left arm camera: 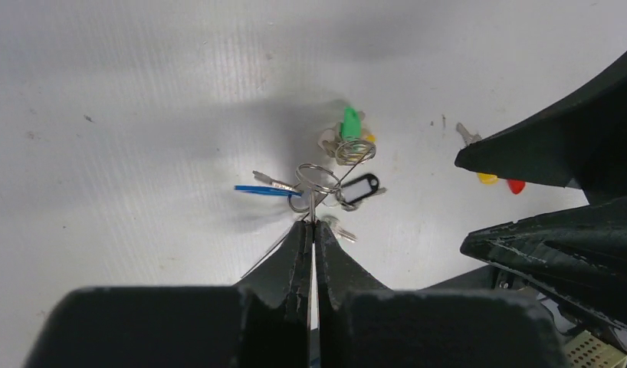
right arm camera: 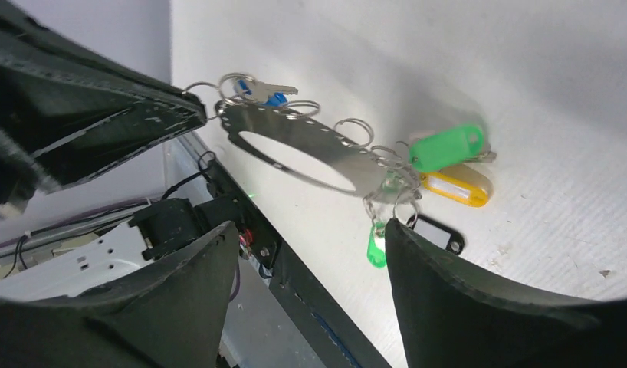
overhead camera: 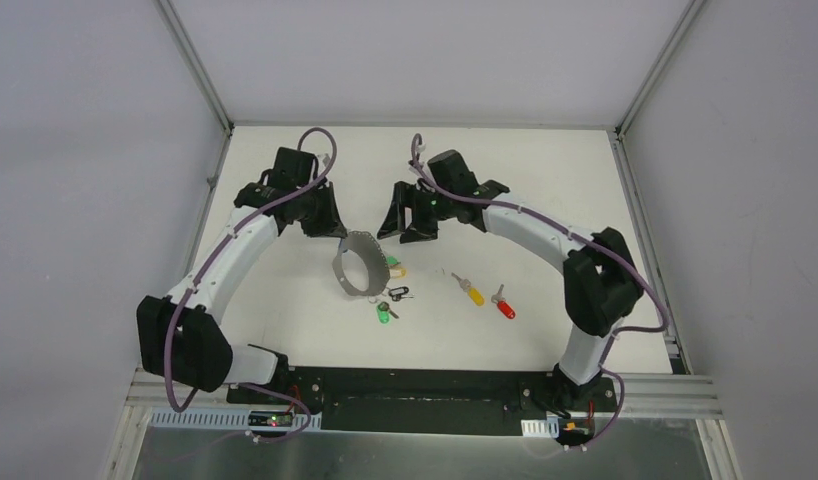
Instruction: Put the keys on the keyring
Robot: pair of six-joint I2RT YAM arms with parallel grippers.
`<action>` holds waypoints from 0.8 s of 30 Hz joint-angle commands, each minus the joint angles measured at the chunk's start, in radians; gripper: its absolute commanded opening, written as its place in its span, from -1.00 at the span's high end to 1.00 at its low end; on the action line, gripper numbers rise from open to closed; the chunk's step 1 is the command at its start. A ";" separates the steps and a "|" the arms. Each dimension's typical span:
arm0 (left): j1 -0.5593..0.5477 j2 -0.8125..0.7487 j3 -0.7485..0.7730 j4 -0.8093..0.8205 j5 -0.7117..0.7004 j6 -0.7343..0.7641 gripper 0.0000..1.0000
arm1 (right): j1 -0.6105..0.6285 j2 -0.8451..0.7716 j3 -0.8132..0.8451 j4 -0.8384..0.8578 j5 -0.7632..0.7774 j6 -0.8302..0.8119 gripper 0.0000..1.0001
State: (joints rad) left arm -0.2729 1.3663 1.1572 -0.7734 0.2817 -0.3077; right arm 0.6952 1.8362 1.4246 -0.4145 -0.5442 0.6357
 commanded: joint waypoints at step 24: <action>0.005 -0.435 -0.040 0.248 0.547 0.410 1.00 | -0.002 -0.499 -0.476 0.939 -0.100 -0.146 -0.54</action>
State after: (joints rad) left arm -0.2729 0.9657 1.1526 -0.6212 0.7010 -0.0044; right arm 0.6952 1.3876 0.9943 0.2764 -0.5808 0.5285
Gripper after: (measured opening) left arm 0.009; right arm 0.767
